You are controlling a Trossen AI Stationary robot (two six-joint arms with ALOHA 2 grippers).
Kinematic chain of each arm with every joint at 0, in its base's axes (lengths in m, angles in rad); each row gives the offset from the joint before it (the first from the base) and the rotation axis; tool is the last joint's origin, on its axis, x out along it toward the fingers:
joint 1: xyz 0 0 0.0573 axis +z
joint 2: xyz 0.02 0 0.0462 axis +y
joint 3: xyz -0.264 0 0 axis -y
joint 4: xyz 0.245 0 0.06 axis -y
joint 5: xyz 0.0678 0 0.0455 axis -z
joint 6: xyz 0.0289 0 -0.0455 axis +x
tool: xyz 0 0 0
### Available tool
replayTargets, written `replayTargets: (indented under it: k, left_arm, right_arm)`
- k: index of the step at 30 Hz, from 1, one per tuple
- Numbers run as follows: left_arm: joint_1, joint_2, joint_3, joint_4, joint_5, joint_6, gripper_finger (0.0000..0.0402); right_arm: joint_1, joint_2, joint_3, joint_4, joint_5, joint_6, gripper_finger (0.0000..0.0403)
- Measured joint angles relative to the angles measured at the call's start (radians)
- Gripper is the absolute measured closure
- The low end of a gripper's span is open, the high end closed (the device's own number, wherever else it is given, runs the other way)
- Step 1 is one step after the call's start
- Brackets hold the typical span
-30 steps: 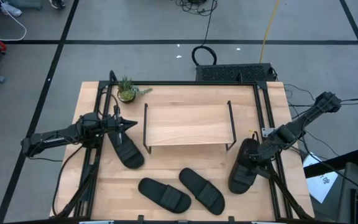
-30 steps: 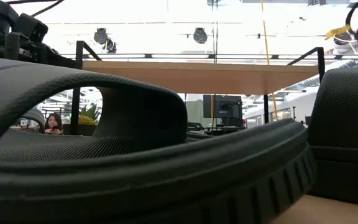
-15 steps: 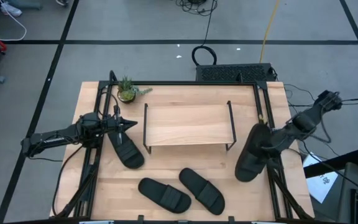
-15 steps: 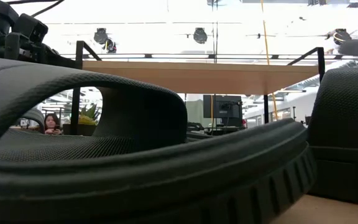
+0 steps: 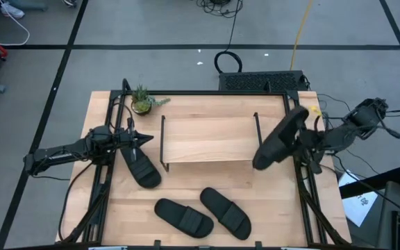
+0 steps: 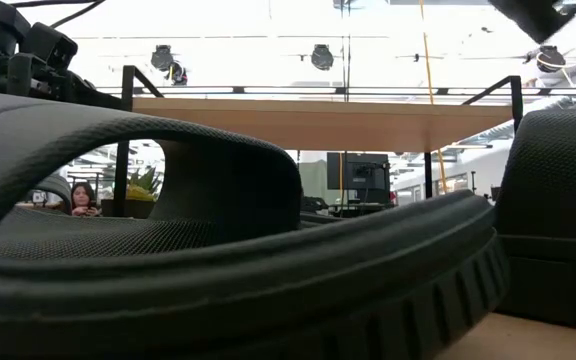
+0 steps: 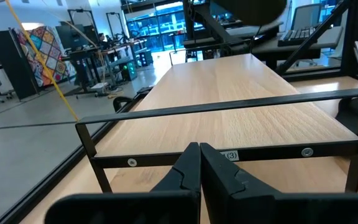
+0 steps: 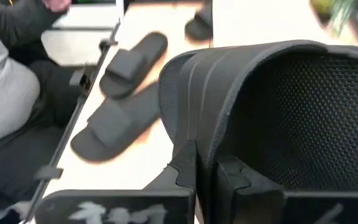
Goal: Pick and place slides into the shelf
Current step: Put the black slipper on the shelf
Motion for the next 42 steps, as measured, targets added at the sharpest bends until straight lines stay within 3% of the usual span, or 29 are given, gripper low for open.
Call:
replayTargets:
  k: [5,10,15,20,25,31,39,42]
  left_arm:
    - [0.000,0.000,0.000,0.000,-0.001,0.005,0.0398]
    - [0.000,0.000,0.000,0.000,-0.042,0.013,0.0398]
    - [0.000,0.000,0.000,0.000,-0.051,0.013,0.0398]
    - [0.000,0.000,0.000,0.000,-0.051,0.007,0.0398]
    - [0.000,0.000,0.000,0.000,-0.051,0.007,0.0398]
    - [0.000,0.000,0.000,0.000,-0.051,0.007,0.0398]
    - [0.000,0.000,0.000,-0.007,-0.051,0.007,0.0398]
    - [0.000,0.000,0.000,-0.011,-0.051,0.007,0.0398]
  right_arm:
    - [-0.039,0.067,0.131,0.057,0.023,-0.160,0.0399]
    - [-0.098,0.188,0.309,0.074,0.078,-0.423,0.0399]
    - [-0.193,0.330,0.507,0.088,0.072,-0.655,0.0400]
    - [-0.315,0.499,0.714,0.021,0.047,-0.788,0.0400]
    - [-0.524,0.693,0.962,-0.192,-0.135,-0.791,0.0400]
    - [-0.774,0.878,1.146,-0.451,-0.481,-0.791,0.0400]
    - [-0.947,0.987,1.119,-0.472,-0.885,-0.797,0.0401]
    - [-0.966,1.018,1.077,-0.477,-0.966,-0.770,0.0401]
